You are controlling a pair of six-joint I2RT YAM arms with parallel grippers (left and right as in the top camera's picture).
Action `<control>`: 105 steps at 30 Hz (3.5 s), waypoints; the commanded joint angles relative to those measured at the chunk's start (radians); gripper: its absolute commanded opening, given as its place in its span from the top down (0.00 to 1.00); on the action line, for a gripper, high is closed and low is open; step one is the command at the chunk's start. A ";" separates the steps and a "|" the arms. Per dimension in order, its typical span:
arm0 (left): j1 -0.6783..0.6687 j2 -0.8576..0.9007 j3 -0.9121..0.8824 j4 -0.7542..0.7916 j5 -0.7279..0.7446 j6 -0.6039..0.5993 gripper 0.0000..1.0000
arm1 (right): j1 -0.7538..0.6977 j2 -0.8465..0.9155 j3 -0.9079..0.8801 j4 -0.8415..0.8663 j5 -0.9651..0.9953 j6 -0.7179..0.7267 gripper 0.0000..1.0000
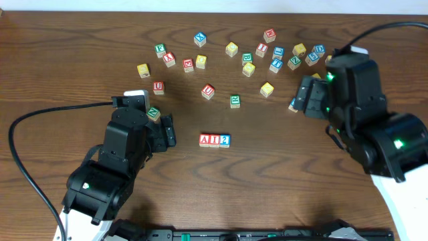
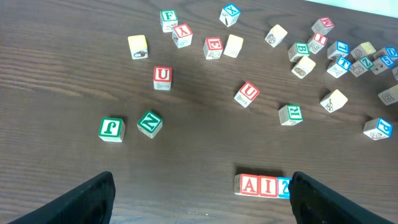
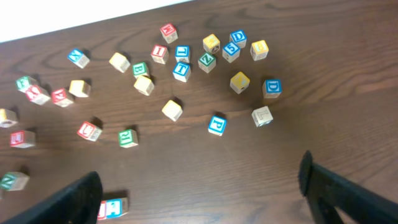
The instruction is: Spell out AI2
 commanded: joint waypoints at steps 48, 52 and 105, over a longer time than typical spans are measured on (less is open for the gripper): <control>-0.003 -0.214 -0.026 -0.339 0.025 -0.007 0.12 | 0.004 -0.017 0.014 -0.002 0.011 -0.011 0.01; 0.012 -0.436 -0.106 -0.335 0.025 -0.039 0.12 | 0.004 -0.017 0.014 -0.002 0.011 -0.011 0.01; 0.380 -0.889 -0.952 0.643 0.333 0.320 0.11 | 0.004 -0.017 0.014 -0.002 0.011 -0.011 0.01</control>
